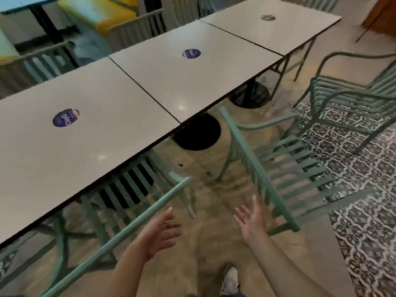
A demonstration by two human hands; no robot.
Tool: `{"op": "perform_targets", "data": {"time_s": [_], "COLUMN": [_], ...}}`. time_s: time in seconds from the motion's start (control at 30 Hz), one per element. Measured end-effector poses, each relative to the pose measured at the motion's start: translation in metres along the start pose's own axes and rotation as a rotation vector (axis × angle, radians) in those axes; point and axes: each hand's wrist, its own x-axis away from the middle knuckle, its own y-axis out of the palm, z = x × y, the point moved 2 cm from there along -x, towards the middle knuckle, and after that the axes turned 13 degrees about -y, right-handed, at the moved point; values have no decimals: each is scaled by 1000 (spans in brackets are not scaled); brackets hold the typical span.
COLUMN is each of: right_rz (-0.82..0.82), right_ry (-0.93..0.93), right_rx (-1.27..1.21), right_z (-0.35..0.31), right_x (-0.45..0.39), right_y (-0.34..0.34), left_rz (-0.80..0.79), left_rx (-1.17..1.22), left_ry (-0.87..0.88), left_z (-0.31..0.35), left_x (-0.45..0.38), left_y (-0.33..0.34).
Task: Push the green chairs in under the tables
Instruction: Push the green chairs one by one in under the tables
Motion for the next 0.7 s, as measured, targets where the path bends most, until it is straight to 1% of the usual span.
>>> {"op": "perform_targets", "data": {"time_s": [0.17,0.3,0.4,0.53,0.7], "right_rz": [57,107,146,278,490], "right_ry": [48,68,80,73,17], "right_rx": [-173,-329,-435,-590,-798], "right_z": [-19,-33,-42,-45,-52], "right_x": [-5,-10,-17,-35,-52], "right_y": [-7,-8,-2,7,17], "left_rz": [-42,-36,-7,38,-30], "left_rx": [-227,-342,-379,-412,-405], "left_ry": [65,131,188,223,105], "left_z": [64,122,168,222,267], "left_x": [3,3,-7,-37,-78], "left_y": [98,161,190,212,230]}}
